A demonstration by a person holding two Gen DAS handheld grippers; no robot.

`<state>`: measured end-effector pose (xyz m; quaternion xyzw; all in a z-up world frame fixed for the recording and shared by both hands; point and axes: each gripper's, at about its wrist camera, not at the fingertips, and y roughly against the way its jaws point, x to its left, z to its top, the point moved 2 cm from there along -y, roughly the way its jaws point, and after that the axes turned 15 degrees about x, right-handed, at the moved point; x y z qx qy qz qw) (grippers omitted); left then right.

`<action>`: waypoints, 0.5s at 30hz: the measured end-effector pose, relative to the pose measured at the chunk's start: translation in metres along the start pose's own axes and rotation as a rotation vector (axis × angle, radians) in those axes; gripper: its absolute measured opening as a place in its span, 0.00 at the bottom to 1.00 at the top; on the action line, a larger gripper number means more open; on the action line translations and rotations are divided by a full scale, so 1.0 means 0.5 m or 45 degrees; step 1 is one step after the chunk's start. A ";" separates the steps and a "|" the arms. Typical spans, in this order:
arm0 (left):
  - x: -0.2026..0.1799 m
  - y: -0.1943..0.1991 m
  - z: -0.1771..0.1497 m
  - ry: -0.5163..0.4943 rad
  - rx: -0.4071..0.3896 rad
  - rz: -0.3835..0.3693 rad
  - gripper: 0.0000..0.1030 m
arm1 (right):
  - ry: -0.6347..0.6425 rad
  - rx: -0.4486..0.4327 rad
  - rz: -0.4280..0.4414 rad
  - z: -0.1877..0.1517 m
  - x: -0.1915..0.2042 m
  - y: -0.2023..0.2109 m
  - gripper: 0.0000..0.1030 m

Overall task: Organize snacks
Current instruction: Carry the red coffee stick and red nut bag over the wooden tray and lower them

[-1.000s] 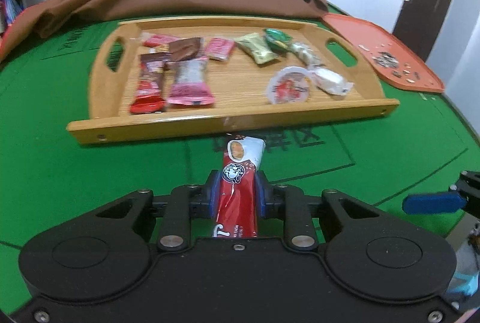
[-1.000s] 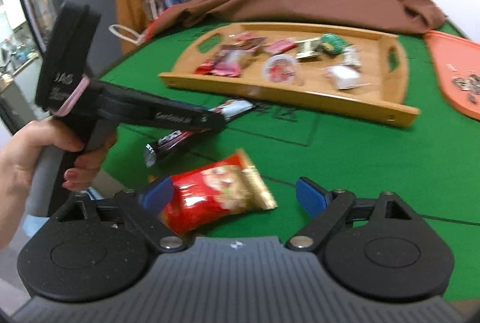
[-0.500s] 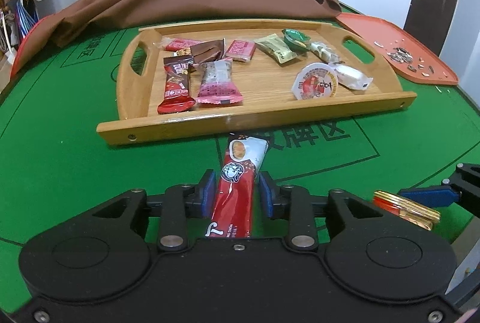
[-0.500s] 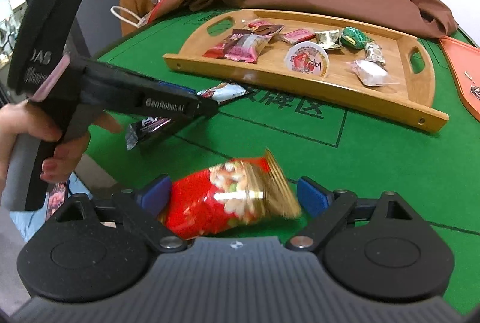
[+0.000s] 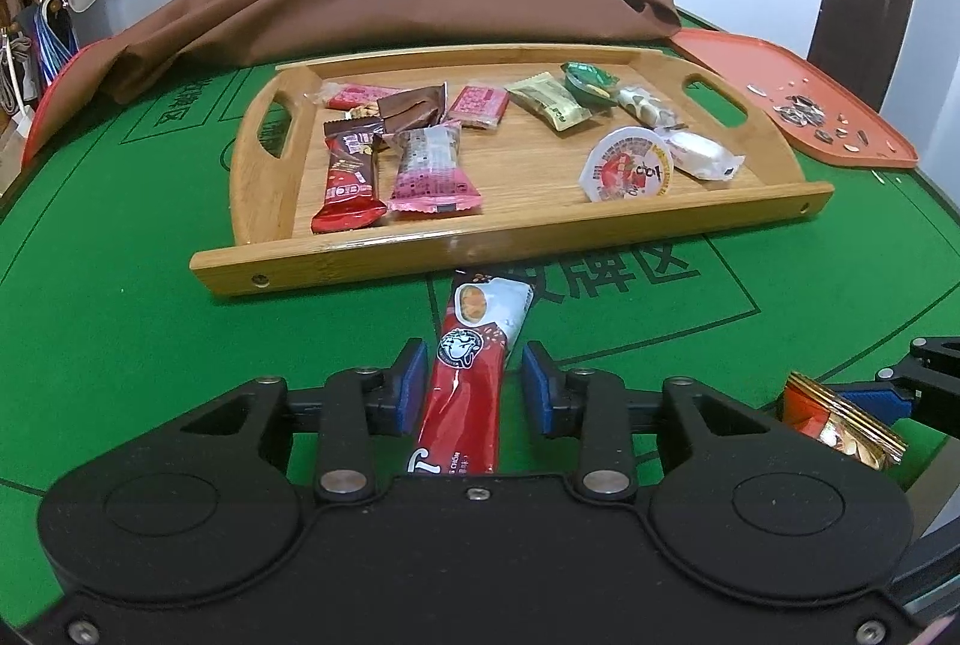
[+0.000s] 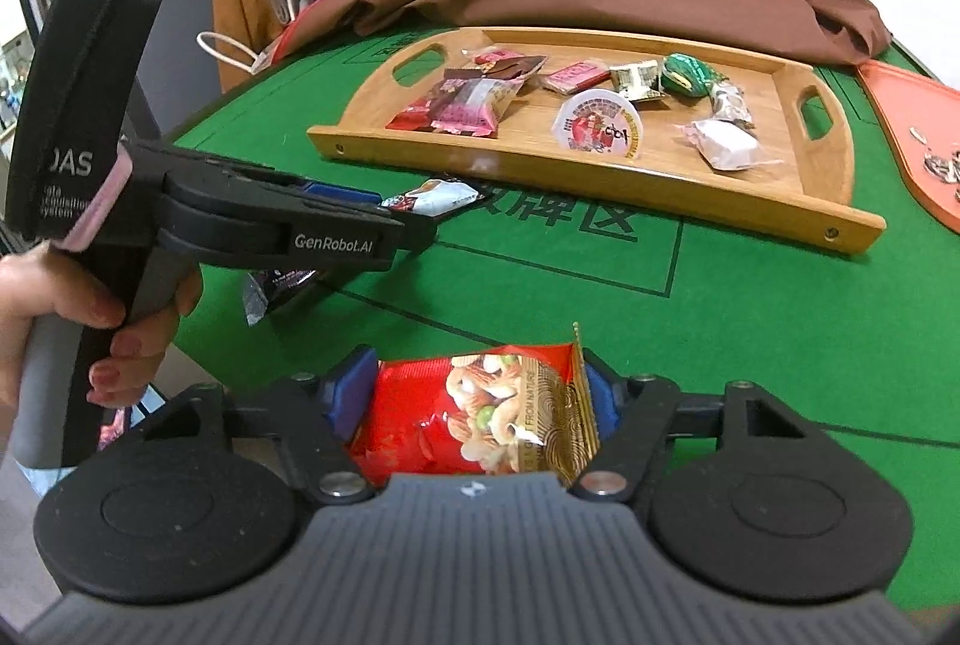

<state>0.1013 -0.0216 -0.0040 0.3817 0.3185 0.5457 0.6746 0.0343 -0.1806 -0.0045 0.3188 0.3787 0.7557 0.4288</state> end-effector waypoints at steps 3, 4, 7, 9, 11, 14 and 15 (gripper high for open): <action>0.004 0.004 -0.002 0.016 0.000 -0.009 0.23 | -0.024 0.000 -0.003 0.003 -0.005 0.001 0.68; 0.006 0.005 -0.002 0.025 0.003 -0.019 0.22 | -0.032 -0.003 -0.013 0.005 -0.008 0.001 0.67; 0.013 0.010 -0.005 0.041 0.008 -0.042 0.22 | -0.060 -0.009 -0.028 0.009 -0.020 0.003 0.67; 0.014 0.012 -0.009 0.042 0.007 -0.042 0.22 | -0.080 -0.012 -0.034 0.012 -0.029 0.004 0.67; 0.014 0.013 -0.012 0.039 0.005 -0.036 0.22 | -0.091 -0.020 -0.048 0.014 -0.035 0.007 0.67; 0.014 0.015 -0.015 0.038 0.005 -0.032 0.21 | -0.104 -0.035 -0.062 0.019 -0.042 0.013 0.67; 0.014 0.015 -0.015 0.043 0.006 -0.031 0.21 | -0.108 -0.040 -0.066 0.021 -0.044 0.014 0.68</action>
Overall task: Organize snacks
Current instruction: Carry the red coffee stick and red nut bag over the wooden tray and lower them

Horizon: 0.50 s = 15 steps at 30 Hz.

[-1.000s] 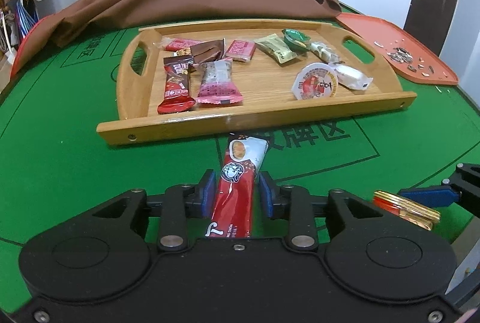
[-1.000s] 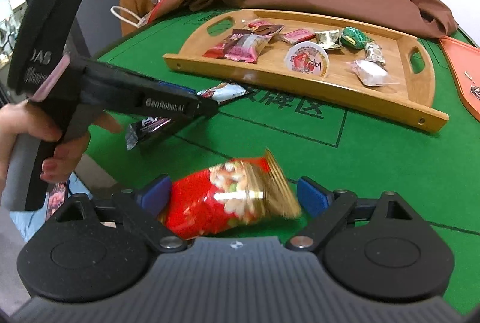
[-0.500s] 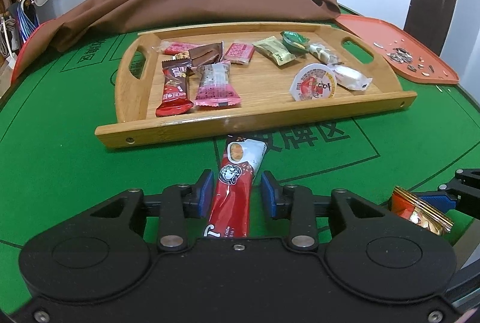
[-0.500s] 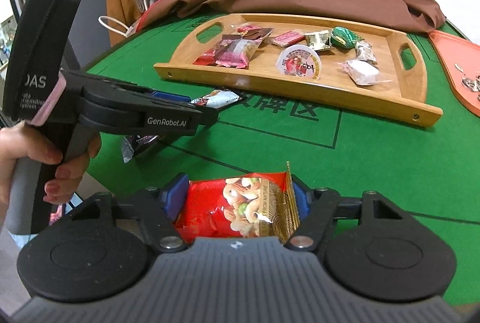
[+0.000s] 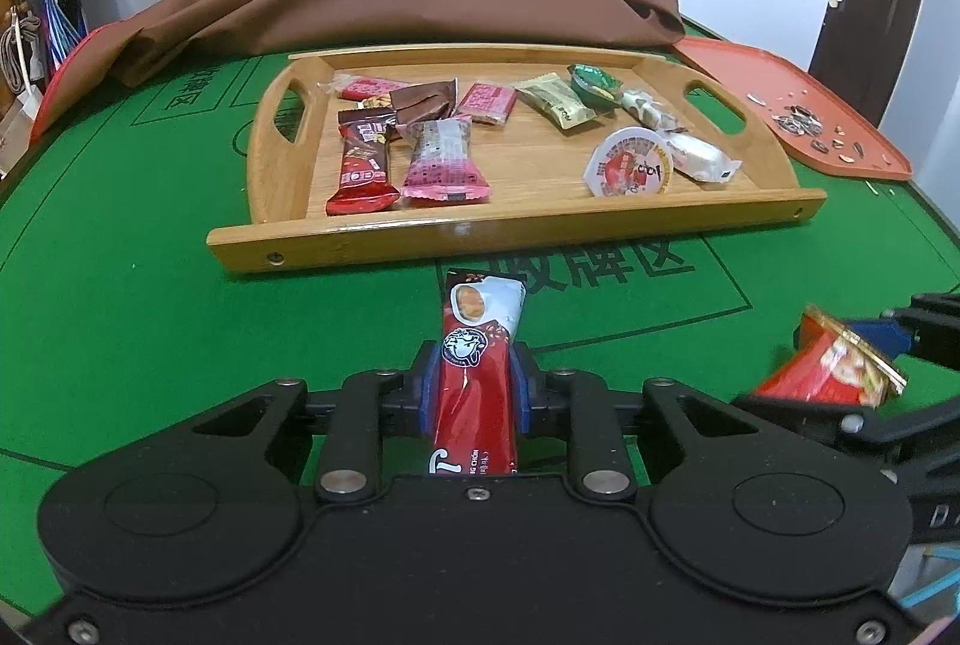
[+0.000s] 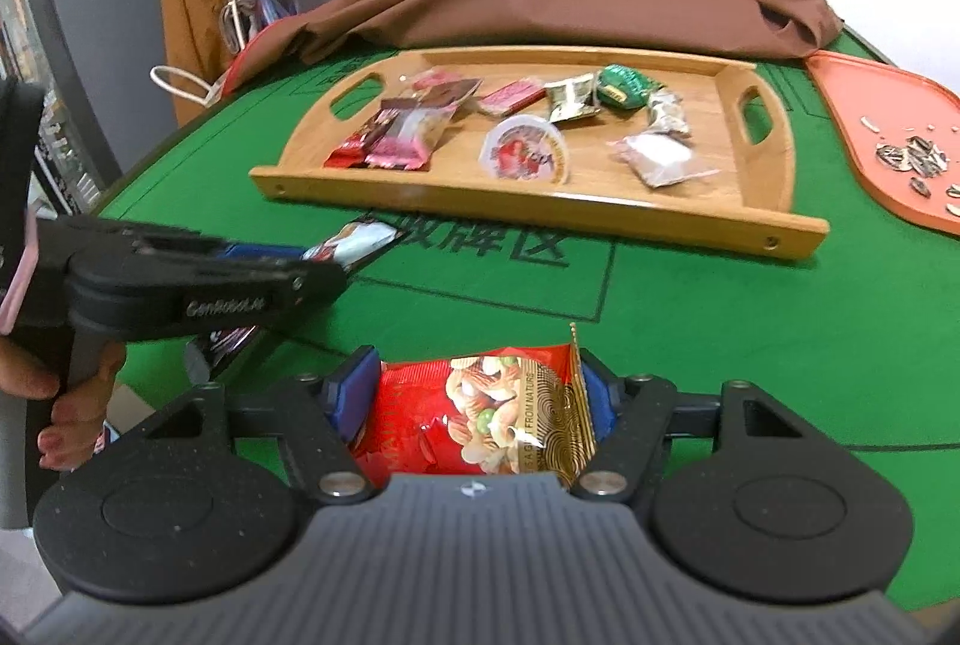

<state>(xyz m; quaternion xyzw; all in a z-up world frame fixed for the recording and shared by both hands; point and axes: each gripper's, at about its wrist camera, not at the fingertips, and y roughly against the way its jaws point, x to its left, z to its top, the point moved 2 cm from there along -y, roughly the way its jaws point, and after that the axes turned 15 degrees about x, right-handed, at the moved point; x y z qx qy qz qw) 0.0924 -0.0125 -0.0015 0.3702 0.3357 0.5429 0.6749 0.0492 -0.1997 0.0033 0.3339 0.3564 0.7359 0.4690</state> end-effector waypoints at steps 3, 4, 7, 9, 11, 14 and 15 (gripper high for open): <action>0.000 0.005 0.002 0.003 -0.010 0.002 0.21 | -0.008 -0.016 -0.019 0.008 -0.006 0.004 0.68; 0.000 0.008 0.003 0.002 -0.015 0.003 0.21 | -0.011 -0.020 -0.024 0.010 -0.008 0.005 0.68; -0.001 0.020 0.006 -0.004 -0.032 -0.002 0.21 | -0.019 -0.032 -0.037 0.019 -0.013 0.007 0.68; -0.002 0.029 0.009 -0.010 -0.045 -0.004 0.21 | -0.022 -0.043 -0.045 0.025 -0.015 0.010 0.68; -0.005 0.035 0.015 -0.016 -0.057 -0.004 0.21 | -0.023 -0.058 -0.052 0.031 -0.017 0.014 0.68; -0.006 0.042 0.025 -0.018 -0.071 -0.013 0.21 | -0.026 -0.080 -0.058 0.043 -0.021 0.020 0.68; -0.007 0.045 0.029 -0.017 -0.080 -0.014 0.21 | -0.027 -0.087 -0.059 0.047 -0.022 0.022 0.68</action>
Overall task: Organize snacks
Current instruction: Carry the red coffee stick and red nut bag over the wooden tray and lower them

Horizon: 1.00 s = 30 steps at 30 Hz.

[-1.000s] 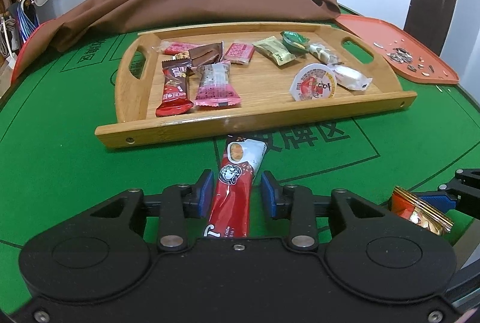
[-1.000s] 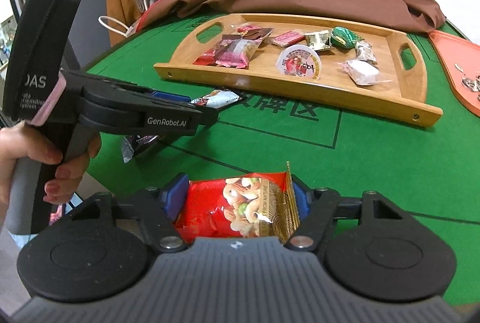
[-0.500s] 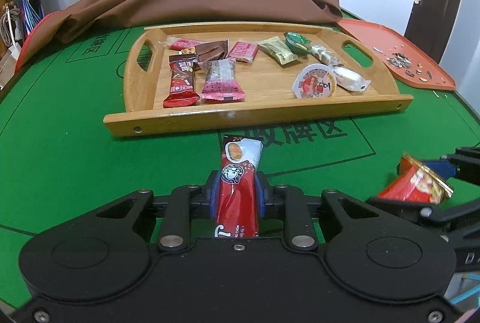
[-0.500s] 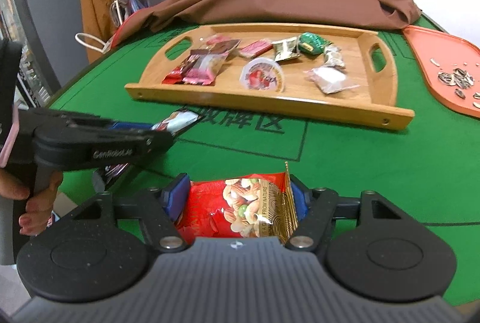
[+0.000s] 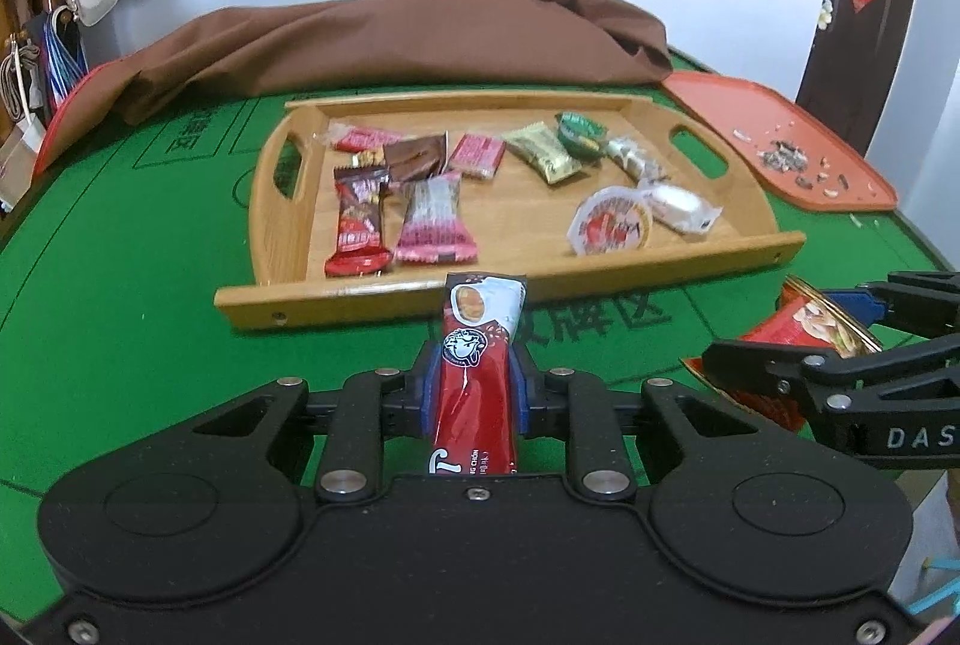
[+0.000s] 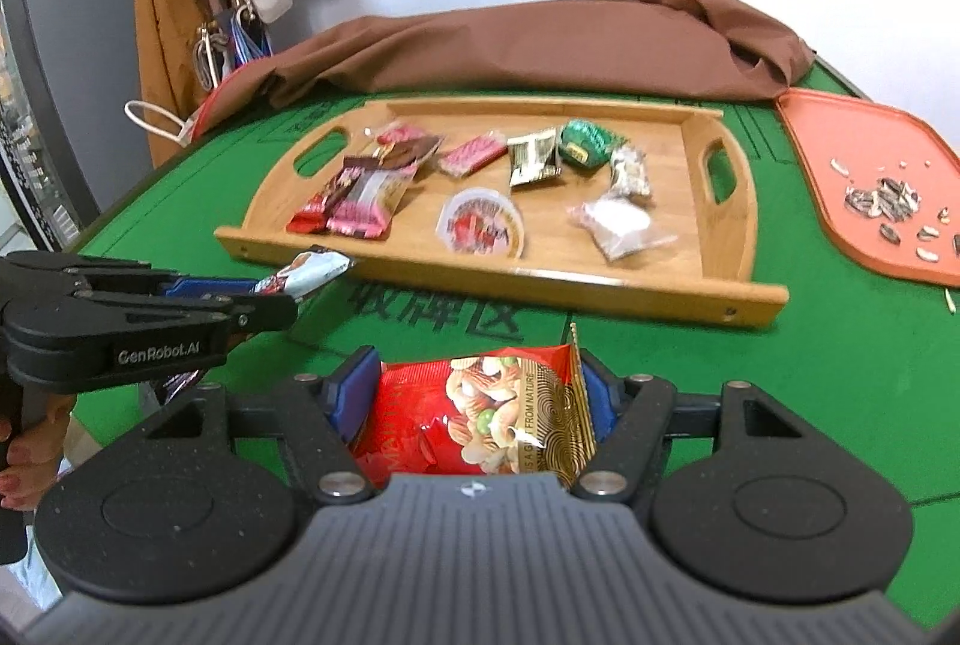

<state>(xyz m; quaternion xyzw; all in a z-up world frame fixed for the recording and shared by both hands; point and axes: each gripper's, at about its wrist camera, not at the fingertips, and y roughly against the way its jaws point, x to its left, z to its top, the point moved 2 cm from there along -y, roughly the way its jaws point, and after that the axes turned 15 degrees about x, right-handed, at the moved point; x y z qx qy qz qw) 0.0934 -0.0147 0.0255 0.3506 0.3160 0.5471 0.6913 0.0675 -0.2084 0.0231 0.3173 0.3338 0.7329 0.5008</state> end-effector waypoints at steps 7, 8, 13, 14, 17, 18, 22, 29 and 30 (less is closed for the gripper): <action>0.004 0.014 0.042 0.013 -0.061 0.010 0.21 | -0.007 -0.049 -0.031 0.038 -0.012 0.008 0.68; 0.004 0.014 0.048 0.016 -0.066 0.012 0.21 | -0.010 -0.059 -0.035 0.044 -0.014 0.010 0.68; 0.010 0.009 0.070 0.034 -0.072 0.010 0.21 | -0.022 -0.100 -0.060 0.067 -0.026 0.020 0.68; 0.012 0.008 0.074 0.042 -0.069 0.003 0.21 | -0.025 -0.104 -0.064 0.072 -0.029 0.020 0.68; 0.017 0.004 0.082 0.053 -0.067 -0.001 0.21 | -0.036 -0.115 -0.074 0.086 -0.039 0.022 0.68; 0.018 0.003 0.084 0.054 -0.068 0.001 0.21 | -0.041 -0.118 -0.078 0.090 -0.042 0.022 0.68; 0.024 -0.001 0.100 0.068 -0.073 0.006 0.21 | -0.058 -0.123 -0.095 0.108 -0.055 0.018 0.68; 0.035 -0.011 0.135 0.094 -0.085 0.029 0.21 | -0.093 -0.118 -0.103 0.135 -0.077 0.006 0.68; 0.038 -0.014 0.139 0.099 -0.084 0.029 0.21 | -0.101 -0.113 -0.098 0.140 -0.081 0.003 0.68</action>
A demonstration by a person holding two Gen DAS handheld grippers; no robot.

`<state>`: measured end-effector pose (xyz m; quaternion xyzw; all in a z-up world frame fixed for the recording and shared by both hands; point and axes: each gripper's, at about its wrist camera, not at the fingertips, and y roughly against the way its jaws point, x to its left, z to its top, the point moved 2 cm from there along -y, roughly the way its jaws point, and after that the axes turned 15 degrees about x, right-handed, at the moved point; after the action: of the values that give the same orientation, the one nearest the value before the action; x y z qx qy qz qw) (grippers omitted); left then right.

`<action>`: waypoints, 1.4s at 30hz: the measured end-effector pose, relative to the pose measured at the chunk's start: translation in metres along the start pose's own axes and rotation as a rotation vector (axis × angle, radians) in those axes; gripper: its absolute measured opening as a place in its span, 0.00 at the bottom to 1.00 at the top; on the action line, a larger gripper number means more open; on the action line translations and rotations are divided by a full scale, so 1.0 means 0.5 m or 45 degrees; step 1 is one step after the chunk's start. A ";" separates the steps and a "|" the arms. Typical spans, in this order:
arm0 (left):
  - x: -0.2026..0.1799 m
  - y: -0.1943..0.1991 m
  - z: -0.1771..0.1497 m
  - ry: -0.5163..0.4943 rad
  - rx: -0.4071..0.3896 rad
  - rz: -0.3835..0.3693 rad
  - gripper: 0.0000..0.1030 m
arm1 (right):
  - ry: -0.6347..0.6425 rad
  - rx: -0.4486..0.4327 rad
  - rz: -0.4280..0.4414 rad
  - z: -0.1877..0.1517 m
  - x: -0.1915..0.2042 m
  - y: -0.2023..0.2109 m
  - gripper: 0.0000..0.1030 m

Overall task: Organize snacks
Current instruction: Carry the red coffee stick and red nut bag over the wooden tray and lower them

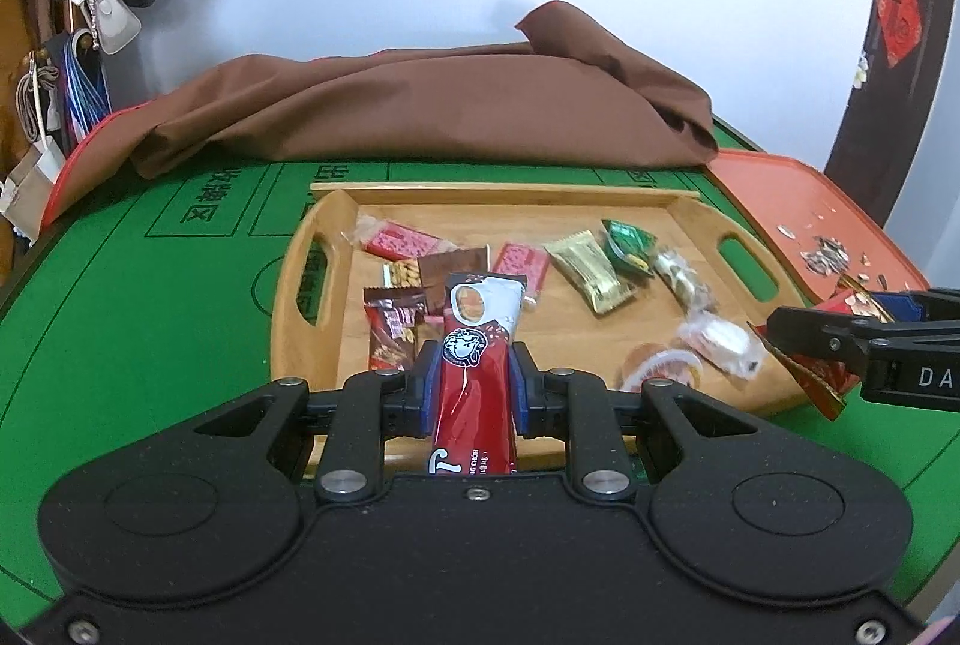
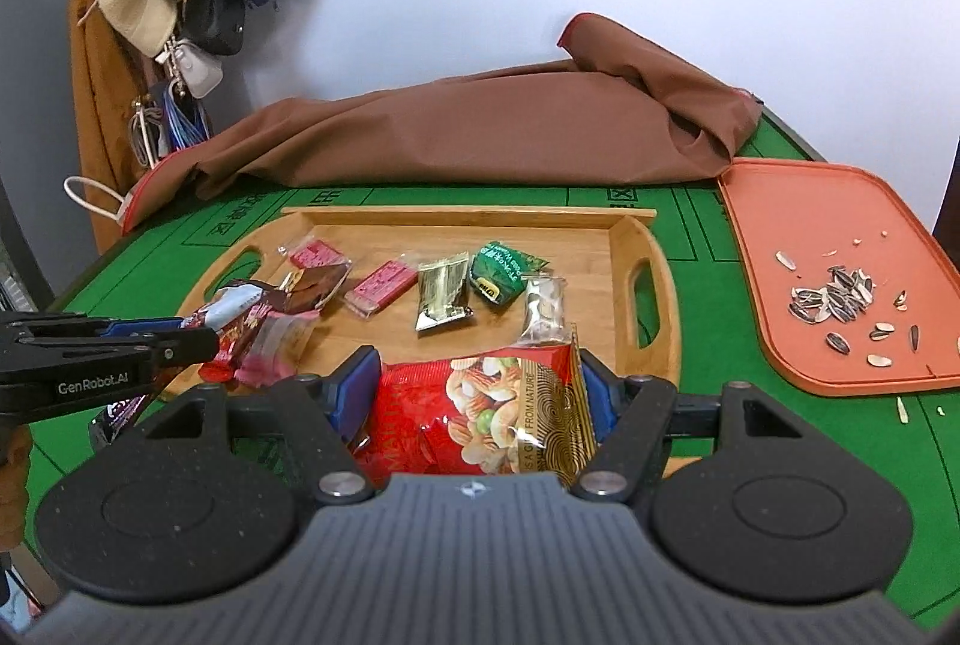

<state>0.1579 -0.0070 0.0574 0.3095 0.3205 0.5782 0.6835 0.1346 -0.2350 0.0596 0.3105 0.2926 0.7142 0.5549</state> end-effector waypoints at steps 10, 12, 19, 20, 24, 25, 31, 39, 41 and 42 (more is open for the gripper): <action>0.015 -0.041 0.037 0.042 0.035 0.026 0.21 | -0.037 0.025 -0.012 0.039 -0.017 -0.029 0.68; 0.016 -0.049 0.044 0.043 0.040 0.031 0.21 | -0.044 0.028 -0.022 0.046 -0.020 -0.035 0.68; 0.028 -0.077 0.091 0.047 0.059 0.042 0.21 | -0.060 0.048 -0.049 0.079 -0.031 -0.052 0.68; 0.028 -0.080 0.097 0.042 0.060 0.055 0.21 | -0.061 0.048 -0.056 0.085 -0.033 -0.054 0.68; 0.028 -0.098 0.121 0.038 0.085 0.043 0.21 | -0.061 0.055 -0.085 0.111 -0.035 -0.068 0.68; 0.029 -0.103 0.129 0.042 0.093 0.038 0.21 | -0.063 0.059 -0.088 0.118 -0.037 -0.072 0.68; 0.034 -0.128 0.177 0.059 0.107 0.040 0.21 | -0.092 0.091 -0.099 0.161 -0.044 -0.105 0.68; 0.030 -0.182 0.238 0.081 0.137 0.055 0.21 | -0.149 0.171 -0.123 0.224 -0.058 -0.179 0.68; 0.026 -0.200 0.251 0.081 0.156 0.056 0.21 | -0.174 0.206 -0.110 0.236 -0.064 -0.200 0.68; 0.024 -0.209 0.256 0.081 0.165 0.056 0.21 | -0.182 0.220 -0.105 0.241 -0.068 -0.210 0.68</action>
<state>0.3231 -0.0162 0.0507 0.3415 0.3718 0.5806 0.6388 0.2978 -0.2367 0.0520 0.3951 0.3251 0.6389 0.5745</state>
